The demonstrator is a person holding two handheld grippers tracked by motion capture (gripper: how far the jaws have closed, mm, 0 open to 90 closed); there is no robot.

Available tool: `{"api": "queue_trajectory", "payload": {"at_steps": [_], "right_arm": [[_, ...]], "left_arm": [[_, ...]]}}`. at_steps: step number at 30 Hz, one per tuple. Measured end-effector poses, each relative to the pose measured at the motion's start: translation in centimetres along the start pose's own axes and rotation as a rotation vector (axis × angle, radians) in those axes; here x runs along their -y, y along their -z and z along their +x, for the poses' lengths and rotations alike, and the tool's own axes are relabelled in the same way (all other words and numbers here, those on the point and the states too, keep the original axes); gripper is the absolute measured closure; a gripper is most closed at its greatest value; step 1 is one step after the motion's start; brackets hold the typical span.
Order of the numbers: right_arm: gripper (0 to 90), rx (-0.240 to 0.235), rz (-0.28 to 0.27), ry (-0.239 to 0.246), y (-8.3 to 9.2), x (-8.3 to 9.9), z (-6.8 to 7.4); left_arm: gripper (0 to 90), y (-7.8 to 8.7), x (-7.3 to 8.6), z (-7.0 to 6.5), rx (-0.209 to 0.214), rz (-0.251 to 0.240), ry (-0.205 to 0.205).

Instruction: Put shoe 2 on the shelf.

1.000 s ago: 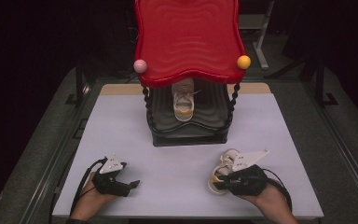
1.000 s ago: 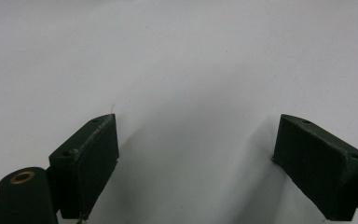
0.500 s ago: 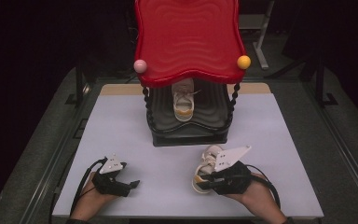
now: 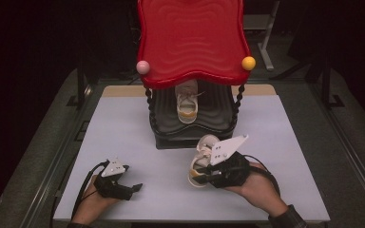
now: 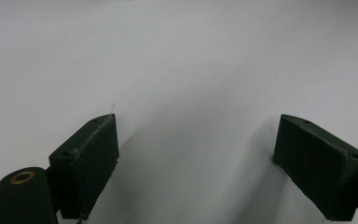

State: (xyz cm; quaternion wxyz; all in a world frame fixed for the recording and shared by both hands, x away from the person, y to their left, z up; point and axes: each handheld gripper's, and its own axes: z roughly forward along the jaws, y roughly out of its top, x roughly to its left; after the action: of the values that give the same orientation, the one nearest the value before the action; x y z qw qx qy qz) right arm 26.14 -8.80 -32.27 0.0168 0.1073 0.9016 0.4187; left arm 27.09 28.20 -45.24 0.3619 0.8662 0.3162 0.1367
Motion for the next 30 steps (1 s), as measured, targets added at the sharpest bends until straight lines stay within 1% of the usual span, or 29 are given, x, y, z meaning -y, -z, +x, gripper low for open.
{"api": "queue_trajectory", "payload": {"at_steps": [7, 8, 9, 10, 12, 13, 14, 17, 20, 24, 26, 27, 28, 29, 30], "right_arm": [[77.5, 0.023, 0.002, 0.027, 0.9, -1.5, -1.9], [77.5, 0.026, 0.006, 0.032, 0.9, -1.7, -2.2], [77.5, 0.031, 0.012, 0.041, 1.0, -1.9, -3.0], [77.5, 0.031, 0.012, 0.041, 1.0, -1.9, -3.0], [77.5, 0.038, 0.024, 0.047, 1.1, -2.2, -3.7], [77.4, 0.043, 0.029, 0.050, 1.2, -2.4, -4.5], [77.4, 0.043, 0.029, 0.050, 1.2, -2.4, -4.5], [77.4, 0.043, 0.034, 0.049, 1.4, -2.8, -5.7], [77.4, 0.039, 0.038, 0.060, 1.5, -3.3, -6.9], [77.4, 0.048, 0.052, 0.066, 1.7, -3.8, -8.6], [77.4, 0.049, 0.059, 0.055, 1.7, -3.9, -9.3], [77.3, 0.047, 0.061, 0.058, 1.7, -3.9, -9.8], [77.2, 0.044, 0.060, 0.051, 1.7, -3.9, -10.5], [77.2, 0.044, 0.060, 0.051, 1.7, -3.9, -10.5], [77.0, 0.044, 0.065, 0.049, 1.7, -4.0, -10.8]], "left_arm": [[13.3, 0.0, 0.0, 0.0, 0.000, 0.000, 0.000], [13.3, 0.0, 0.0, 0.0, 0.000, 0.000, 0.000], [13.3, 0.0, 0.0, 0.0, -0.001, 0.000, -0.002], [13.3, 0.0, 0.0, 0.0, -0.001, 0.000, -0.002], [13.3, 0.0, 0.0, 0.0, 0.001, 0.002, -0.001], [13.3, 0.0, 0.0, 0.0, 0.001, 0.002, 0.000], [13.3, 0.0, 0.0, 0.0, 0.000, -0.001, 0.003], [13.3, 0.0, 0.0, 0.0, 0.001, 0.000, 0.003], [13.3, 0.0, 0.0, 0.0, 0.000, -0.001, 0.004], [13.3, 0.0, 0.0, 0.0, 0.000, -0.002, 0.002], [13.3, 0.0, 0.0, 0.0, 0.000, -0.001, 0.002], [13.3, 0.0, 0.0, 0.0, 0.000, -0.001, 0.002], [13.3, 0.0, 0.0, 0.0, 0.000, -0.001, 0.002], [13.3, 0.0, 0.0, 0.0, 0.000, -0.002, 0.002], [13.3, 0.0, 0.0, 0.0, 0.000, -0.001, 0.002]]}}
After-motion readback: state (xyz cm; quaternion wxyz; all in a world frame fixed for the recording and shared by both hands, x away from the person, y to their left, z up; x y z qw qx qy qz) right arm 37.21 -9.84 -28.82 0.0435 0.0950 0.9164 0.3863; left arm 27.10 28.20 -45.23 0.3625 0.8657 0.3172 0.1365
